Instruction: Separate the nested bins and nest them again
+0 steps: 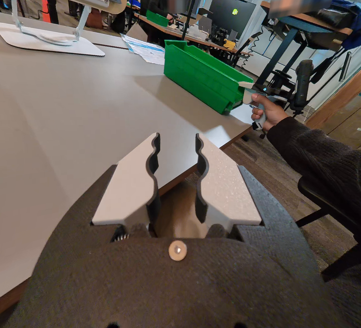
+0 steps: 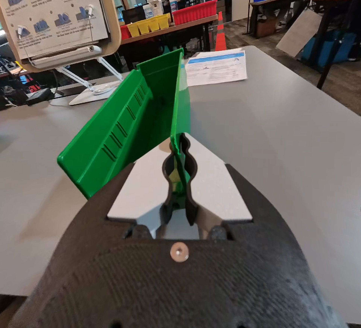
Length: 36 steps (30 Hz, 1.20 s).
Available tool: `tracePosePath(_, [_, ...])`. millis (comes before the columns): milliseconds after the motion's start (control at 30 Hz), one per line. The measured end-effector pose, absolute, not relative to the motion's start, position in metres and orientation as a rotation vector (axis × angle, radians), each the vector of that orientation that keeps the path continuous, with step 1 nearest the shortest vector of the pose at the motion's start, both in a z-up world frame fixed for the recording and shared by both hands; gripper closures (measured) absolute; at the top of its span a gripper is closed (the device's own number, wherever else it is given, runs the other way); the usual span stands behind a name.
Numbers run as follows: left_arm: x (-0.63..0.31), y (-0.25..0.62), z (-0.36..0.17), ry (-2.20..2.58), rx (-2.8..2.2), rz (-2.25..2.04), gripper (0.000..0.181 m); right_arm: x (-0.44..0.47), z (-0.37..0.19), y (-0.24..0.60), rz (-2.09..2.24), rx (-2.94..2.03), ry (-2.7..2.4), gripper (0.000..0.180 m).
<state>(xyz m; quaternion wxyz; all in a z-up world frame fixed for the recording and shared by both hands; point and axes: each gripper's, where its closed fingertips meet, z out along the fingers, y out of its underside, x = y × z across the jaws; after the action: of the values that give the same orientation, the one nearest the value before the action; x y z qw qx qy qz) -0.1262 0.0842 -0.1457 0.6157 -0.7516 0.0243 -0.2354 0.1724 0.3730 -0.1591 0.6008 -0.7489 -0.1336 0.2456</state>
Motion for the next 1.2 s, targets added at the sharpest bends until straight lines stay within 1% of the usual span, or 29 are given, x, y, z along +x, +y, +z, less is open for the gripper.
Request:
tracePosePath(267, [-0.124, 0.083, -0.15, 0.064, -1.744, -0.54, 0.148, 0.192, -0.166, 0.382, 0.587, -1.758, -0.269, 0.176])
tracePosePath(333, [-0.122, 0.083, -0.151, 0.067, -1.749, -0.542, 0.149, 0.2, -0.165, 0.385, 0.546, -1.751, -0.238, 0.173])
tracePosePath(467, [-0.12, 0.083, -0.152, 0.08, -1.753, -0.534, 0.149, 0.202, -0.158, 0.383, 0.569, -1.72, -0.206, 0.146])
tracePosePath(500, [-0.12, 0.084, -0.153, 0.084, -1.753, -0.525, 0.149, 0.202, -0.155, 0.382, 0.568, -1.71, -0.199, 0.136])
tracePosePath(533, [-0.12, 0.084, -0.153, 0.089, -1.754, -0.518, 0.149, 0.204, -0.149, 0.382, 0.554, -1.695, -0.189, 0.131])
tracePosePath(600, [-0.12, 0.085, -0.155, 0.095, -1.756, -0.505, 0.149, 0.204, -0.127, 0.377, 0.514, -1.631, -0.193, 0.128])
tracePosePath(633, [-0.12, 0.085, -0.155, 0.095, -1.757, -0.502, 0.149, 0.2, -0.11, 0.371, 0.48, -1.579, -0.211, 0.129])
tracePosePath(700, [-0.12, 0.087, -0.159, 0.091, -1.769, -0.511, 0.149, 0.178, -0.064, 0.346, 0.362, -1.412, -0.288, 0.145])
tracePosePath(767, [-0.115, 0.088, -0.171, 0.095, -1.82, -0.57, 0.149, 0.12, -0.027, 0.301, 0.328, -1.195, -0.412, 0.158])
tracePosePath(800, [-0.111, 0.088, -0.178, 0.091, -1.852, -0.615, 0.149, 0.079, -0.022, 0.276, 0.376, -1.134, -0.5, 0.165])
tracePosePath(833, [-0.109, 0.089, -0.182, 0.071, -1.871, -0.657, 0.149, 0.034, -0.026, 0.253, 0.47, -1.121, -0.584, 0.165])
tracePosePath(867, [-0.107, 0.09, -0.182, 0.051, -1.873, -0.698, 0.148, -0.011, -0.039, 0.23, 0.593, -1.149, -0.661, 0.161])
tracePosePath(933, [-0.109, 0.092, -0.173, 0.051, -1.84, -0.72, 0.145, -0.085, -0.081, 0.193, 0.79, -1.306, -0.785, 0.147])
tracePosePath(1000, [-0.124, 0.095, -0.159, 0.089, -1.787, -0.615, 0.143, -0.13, -0.126, 0.165, 0.824, -1.467, -0.928, 0.135])
tracePosePath(1067, [-0.157, 0.097, -0.136, 0.09, -1.694, -0.415, 0.142, -0.148, -0.152, 0.149, 0.757, -1.504, -1.067, 0.13])
tracePosePath(1133, [-0.216, 0.094, -0.109, -0.047, -1.573, -0.168, 0.144, -0.151, -0.162, 0.143, 0.748, -1.507, -1.103, 0.132])
tracePosePath(1200, [-0.274, 0.079, -0.083, -0.199, -1.447, -0.017, 0.147, -0.151, -0.168, 0.144, 0.783, -1.538, -1.103, 0.13])
